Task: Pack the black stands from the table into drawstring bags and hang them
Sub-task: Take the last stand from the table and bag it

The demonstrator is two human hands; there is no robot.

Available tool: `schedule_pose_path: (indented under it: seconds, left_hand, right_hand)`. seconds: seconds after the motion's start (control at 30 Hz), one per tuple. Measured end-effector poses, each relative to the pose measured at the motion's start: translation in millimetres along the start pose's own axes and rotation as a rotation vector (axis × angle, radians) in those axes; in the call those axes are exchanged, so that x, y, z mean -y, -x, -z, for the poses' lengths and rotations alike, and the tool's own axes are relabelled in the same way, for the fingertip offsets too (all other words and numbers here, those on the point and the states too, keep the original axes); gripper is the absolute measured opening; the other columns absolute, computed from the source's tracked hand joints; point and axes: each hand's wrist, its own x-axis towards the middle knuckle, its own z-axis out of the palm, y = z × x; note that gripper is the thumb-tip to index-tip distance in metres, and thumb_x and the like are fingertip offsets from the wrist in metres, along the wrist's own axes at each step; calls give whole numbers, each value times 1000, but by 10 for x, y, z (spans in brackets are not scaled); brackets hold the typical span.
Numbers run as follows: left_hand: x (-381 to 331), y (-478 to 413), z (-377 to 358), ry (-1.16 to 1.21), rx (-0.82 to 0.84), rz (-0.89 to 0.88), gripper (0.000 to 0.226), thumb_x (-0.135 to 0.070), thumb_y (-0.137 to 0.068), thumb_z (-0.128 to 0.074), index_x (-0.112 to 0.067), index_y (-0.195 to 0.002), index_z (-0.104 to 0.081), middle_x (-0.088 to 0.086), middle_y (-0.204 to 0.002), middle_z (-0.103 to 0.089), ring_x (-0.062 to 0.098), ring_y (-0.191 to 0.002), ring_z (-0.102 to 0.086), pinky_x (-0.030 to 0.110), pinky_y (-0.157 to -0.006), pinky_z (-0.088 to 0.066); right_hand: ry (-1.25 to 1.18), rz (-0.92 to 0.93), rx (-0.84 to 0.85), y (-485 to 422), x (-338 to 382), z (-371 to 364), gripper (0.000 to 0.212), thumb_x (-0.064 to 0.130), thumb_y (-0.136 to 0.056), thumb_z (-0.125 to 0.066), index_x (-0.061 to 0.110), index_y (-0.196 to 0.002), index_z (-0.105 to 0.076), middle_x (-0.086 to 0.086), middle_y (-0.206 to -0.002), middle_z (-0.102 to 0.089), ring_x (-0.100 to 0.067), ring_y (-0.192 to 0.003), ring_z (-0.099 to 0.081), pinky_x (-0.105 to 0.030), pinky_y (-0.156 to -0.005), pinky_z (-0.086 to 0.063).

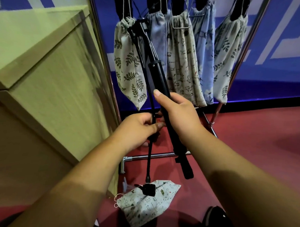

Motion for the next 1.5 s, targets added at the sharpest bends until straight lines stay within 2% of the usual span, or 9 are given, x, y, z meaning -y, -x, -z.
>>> schedule_pose_path:
  seconds: [0.33,0.53,0.8,0.93,1.03,1.13,1.23,1.33,1.5]
  left_hand:
    - [41,-106,29,-23,33,117,39,-42,-97,-75,-3,-101,-77,5,-87,-80,14,-69,-68,33,-68,-55]
    - [-9,-102,54,0,-10,79,15,-29,-98,-73,-15,-92,-76,1,-71,-68,19,-65,-57,33,-66,-44]
    - [-273,-99,232,226,-200,-49,6,-28,-96,-74,-30,-101,-76,-2,-93,-76,18,-93,-70,39,-87,-57]
    - [-357,-138,371,394,-371,-130,85,-34,-85,-86,-21,-155,-40,6,-139,-64,12,-104,-74,40,-98,-60]
    - [-392,-121,509,284,-465,-303,110,-32,-79,-87,-43,-163,-17,-7,-155,-47,24,-110,-71,51,-100,-59]
    - [-423,-125,636,170,-508,-386,105,-34,-77,-89,-64,-153,-24,-15,-160,-45,32,-121,-69,58,-99,-58]
    - [-442,-108,626,177,-477,-391,73,-30,-83,-84,-52,-143,-47,1,-136,-68,31,-105,-76,40,-72,-61]
    - [-452,-83,586,238,-523,-363,45,-28,-89,-82,-44,-124,-58,3,-112,-74,19,-78,-78,40,-67,-59]
    - [-396,-83,615,332,-578,-305,39,-31,-80,-90,-35,-106,-60,-2,-100,-76,18,-78,-75,44,-74,-59]
  right_hand:
    - [225,-47,61,-82,-109,38,30,54,-94,-75,24,-88,-75,8,-76,-77,-6,-71,-72,-31,-75,-57]
    - [276,-86,85,-95,-140,112,28,53,-96,-73,25,-93,-76,14,-80,-77,0,-73,-70,-24,-74,-51]
    - [273,-123,133,-48,-134,179,28,50,-99,-71,23,-108,-77,1,-98,-82,-23,-96,-78,-48,-99,-61]
    - [374,-123,212,51,-80,225,24,49,-99,-72,25,-106,-74,-2,-101,-81,-27,-98,-77,-47,-100,-59]
    - [431,-104,253,105,-70,276,23,45,-99,-73,26,-110,-74,-10,-106,-79,-23,-90,-75,-44,-97,-57]
    - [475,-81,260,104,-108,305,23,43,-98,-75,26,-114,-74,-8,-108,-78,-20,-94,-74,-34,-93,-57]
    - [515,-72,268,109,-124,336,21,40,-99,-76,24,-113,-74,-8,-109,-78,-12,-87,-66,-17,-74,-51]
    - [530,-85,279,114,-169,358,26,37,-99,-76,20,-118,-74,-13,-114,-77,-18,-90,-70,-14,-67,-49]
    - [549,-83,304,121,-214,371,29,34,-98,-77,15,-121,-73,-19,-116,-75,-15,-85,-62,-21,-65,-48]
